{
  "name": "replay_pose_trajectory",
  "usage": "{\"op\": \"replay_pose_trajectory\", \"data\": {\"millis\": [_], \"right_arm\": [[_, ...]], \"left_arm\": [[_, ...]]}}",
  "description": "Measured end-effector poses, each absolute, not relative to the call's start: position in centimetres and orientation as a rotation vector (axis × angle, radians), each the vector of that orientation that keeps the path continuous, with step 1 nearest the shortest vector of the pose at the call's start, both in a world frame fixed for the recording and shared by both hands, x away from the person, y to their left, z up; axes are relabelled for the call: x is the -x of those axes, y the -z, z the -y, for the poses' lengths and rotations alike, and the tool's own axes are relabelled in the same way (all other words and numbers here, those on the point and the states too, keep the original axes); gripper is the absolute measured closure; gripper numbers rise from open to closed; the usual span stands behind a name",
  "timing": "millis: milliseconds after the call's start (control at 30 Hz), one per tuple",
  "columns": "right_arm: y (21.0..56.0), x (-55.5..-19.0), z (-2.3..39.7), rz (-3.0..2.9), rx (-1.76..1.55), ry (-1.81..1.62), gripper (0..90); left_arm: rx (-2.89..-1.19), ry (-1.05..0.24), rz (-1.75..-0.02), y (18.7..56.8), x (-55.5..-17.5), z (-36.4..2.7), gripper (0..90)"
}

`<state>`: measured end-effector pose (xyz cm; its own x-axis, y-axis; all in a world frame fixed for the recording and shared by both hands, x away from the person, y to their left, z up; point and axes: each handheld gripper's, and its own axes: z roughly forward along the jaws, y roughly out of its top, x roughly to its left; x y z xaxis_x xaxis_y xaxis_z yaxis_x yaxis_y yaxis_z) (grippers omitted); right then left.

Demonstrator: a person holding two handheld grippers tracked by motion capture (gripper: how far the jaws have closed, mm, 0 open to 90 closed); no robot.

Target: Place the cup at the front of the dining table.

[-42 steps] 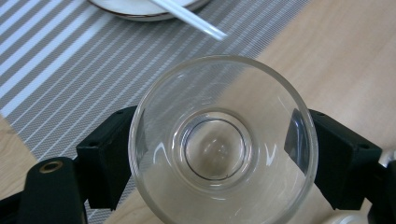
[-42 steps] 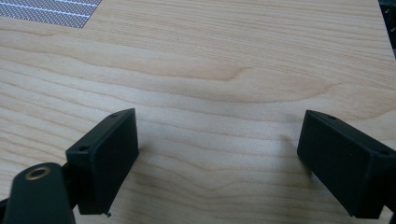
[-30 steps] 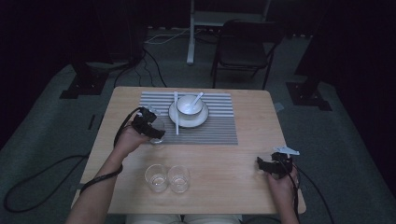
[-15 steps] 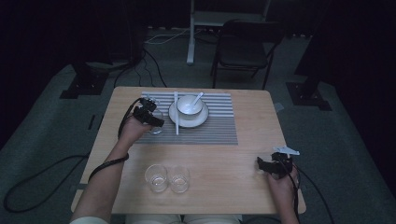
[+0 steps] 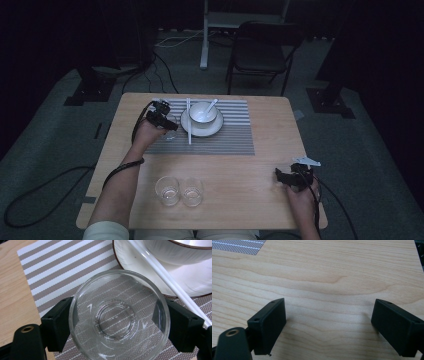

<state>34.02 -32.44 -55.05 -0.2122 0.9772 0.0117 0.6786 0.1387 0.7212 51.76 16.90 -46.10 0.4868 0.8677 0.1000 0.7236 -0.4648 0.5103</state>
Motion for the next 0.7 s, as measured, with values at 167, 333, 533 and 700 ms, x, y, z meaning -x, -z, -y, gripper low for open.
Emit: {"op": "replay_pose_trajectory", "data": {"millis": [167,333,533,700], "right_arm": [[55.1,-34.0,32.4,-1.954,-1.584,-0.844,11.9],[55.1,-34.0,32.4,-1.954,-1.583,-0.844,11.9],[55.1,-34.0,32.4,-1.955,-1.583,-0.844,11.9],[55.1,-34.0,32.4,-1.954,-1.583,-0.843,11.9]], "left_arm": [[-2.307,-0.476,-1.348,46.4,-51.9,-17.1,18.2],[-2.293,-0.438,-1.361,46.5,-52.0,-17.4,17.6],[-2.301,-0.388,-1.381,46.9,-51.8,-17.9,0.0],[-2.27,-0.38,-1.396,47.3,-51.1,-18.7,0.0]]}}
